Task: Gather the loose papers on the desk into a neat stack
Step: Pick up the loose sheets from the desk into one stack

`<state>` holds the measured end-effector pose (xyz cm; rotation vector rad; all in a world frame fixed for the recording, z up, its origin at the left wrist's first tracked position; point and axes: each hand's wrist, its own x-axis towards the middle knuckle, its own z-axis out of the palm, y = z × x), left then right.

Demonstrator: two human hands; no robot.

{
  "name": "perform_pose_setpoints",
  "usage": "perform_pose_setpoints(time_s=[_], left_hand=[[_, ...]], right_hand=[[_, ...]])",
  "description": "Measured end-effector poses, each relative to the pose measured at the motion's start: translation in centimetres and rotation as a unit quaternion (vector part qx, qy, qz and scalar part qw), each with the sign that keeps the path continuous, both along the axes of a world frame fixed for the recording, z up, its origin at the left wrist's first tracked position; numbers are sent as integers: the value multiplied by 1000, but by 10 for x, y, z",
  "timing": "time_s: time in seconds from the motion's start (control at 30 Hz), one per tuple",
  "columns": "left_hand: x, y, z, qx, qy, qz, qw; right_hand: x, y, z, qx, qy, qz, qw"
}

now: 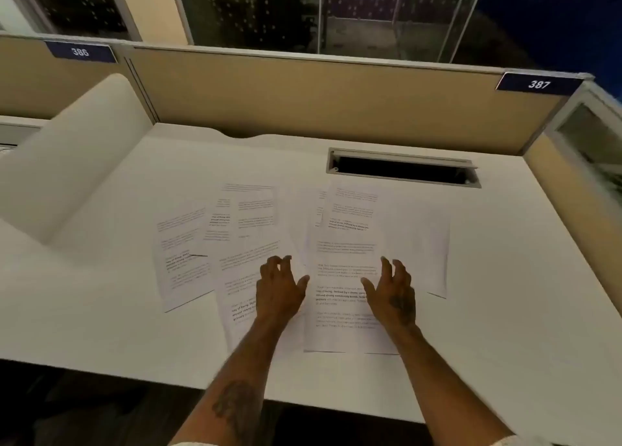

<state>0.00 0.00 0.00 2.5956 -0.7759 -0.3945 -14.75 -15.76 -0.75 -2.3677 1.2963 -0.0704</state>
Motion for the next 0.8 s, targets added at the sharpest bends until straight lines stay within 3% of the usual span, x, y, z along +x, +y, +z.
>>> perform_pose_setpoints(time_s=[0.13,0.33,0.53,0.6,0.7,0.8], left_hand=[[-7,-5,-13,10,123,52,991],[-15,-13,-27,25,161,58,985],[-8,-21,-33,7,198,74,977],[-6,-22,-29,-18,211,66,975],[0,-17,-18,-110,254,70,959],[15,4,-1,-210,358,113,903]], right_hand=[[-10,2,-12,55,10,-74,996],[-12,0,-23,78,15,-92,993],[-1,-15,-33,156,-47,-190,968],[0,-20,-33,186,-48,-210,958],[6,-25,-21,244,-143,-212,936],[17,-31,-3,304,-233,-164,909]])
